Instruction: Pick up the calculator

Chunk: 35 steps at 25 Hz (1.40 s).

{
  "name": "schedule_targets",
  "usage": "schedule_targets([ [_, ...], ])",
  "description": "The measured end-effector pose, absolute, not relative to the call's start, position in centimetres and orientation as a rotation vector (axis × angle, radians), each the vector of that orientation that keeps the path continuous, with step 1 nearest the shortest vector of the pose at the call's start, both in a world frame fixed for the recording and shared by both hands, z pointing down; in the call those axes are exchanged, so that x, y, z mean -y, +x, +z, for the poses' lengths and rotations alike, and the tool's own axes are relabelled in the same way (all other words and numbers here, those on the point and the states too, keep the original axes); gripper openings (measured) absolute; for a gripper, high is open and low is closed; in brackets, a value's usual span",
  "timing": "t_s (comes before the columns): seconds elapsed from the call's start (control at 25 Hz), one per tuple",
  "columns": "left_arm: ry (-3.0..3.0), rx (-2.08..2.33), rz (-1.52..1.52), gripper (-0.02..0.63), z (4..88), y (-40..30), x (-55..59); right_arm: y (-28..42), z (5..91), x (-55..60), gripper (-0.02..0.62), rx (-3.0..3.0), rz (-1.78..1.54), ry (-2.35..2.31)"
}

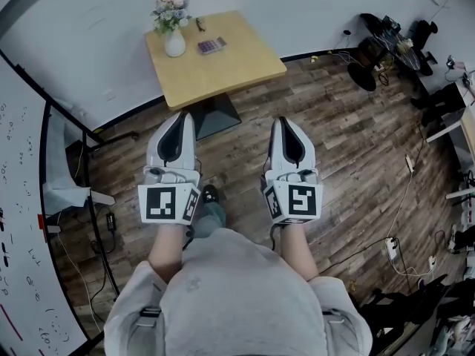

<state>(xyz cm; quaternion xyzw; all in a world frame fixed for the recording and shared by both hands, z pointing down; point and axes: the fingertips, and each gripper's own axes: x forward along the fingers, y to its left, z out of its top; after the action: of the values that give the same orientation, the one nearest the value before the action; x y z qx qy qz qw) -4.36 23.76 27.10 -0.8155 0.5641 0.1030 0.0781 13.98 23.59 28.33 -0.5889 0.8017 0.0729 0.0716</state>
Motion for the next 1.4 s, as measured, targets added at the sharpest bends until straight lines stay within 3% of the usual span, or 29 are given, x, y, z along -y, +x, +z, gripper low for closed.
schedule_targets([
  [1.4,-2.464,-1.665,0.307,0.006,26.9,-11.5,1.6,7.2,27.4,1.7,0.001,-2.374,0.249,-1.807],
])
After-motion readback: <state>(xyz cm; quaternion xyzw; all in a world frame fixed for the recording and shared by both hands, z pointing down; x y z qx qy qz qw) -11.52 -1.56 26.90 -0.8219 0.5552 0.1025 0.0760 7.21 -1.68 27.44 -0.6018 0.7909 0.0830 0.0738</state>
